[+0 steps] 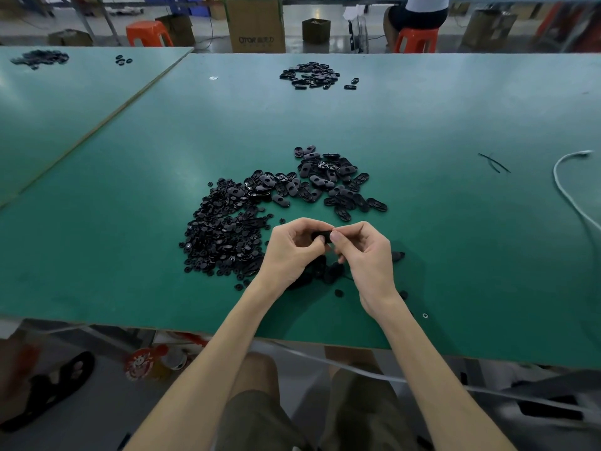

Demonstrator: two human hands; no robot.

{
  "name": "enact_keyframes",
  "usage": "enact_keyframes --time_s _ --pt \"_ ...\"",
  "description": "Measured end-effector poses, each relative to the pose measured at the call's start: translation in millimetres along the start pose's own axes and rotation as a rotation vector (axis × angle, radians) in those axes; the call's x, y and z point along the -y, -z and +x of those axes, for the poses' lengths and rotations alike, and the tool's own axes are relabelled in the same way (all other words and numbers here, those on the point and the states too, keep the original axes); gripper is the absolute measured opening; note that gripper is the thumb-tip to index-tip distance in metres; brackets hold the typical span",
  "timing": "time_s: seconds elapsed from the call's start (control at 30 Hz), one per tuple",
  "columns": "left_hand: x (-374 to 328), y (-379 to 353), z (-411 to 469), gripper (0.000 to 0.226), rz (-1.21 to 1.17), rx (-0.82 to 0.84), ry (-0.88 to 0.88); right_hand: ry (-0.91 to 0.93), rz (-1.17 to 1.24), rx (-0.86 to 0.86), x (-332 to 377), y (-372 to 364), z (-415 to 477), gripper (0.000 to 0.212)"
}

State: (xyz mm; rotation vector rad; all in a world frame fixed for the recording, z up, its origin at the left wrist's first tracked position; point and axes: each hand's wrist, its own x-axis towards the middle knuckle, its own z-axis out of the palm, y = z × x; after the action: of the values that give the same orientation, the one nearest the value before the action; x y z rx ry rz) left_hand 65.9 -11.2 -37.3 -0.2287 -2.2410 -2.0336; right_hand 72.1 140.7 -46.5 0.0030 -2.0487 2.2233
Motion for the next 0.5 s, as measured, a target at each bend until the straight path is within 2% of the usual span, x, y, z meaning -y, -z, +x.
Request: enact_keyframes --time_s 0.3,0.5 --pt "-1.0 -2.6 1.2 0.023 0.051 -0.025 -0.009 0.002 -0.008 -0.006 1.3 0.1 0.9 0.009" --pt "-3.6 4.5 1.5 0.02 -0.109 0.064 0.014 0.018 0.055 -0.045 1.4 0.8 1.7 0.004"
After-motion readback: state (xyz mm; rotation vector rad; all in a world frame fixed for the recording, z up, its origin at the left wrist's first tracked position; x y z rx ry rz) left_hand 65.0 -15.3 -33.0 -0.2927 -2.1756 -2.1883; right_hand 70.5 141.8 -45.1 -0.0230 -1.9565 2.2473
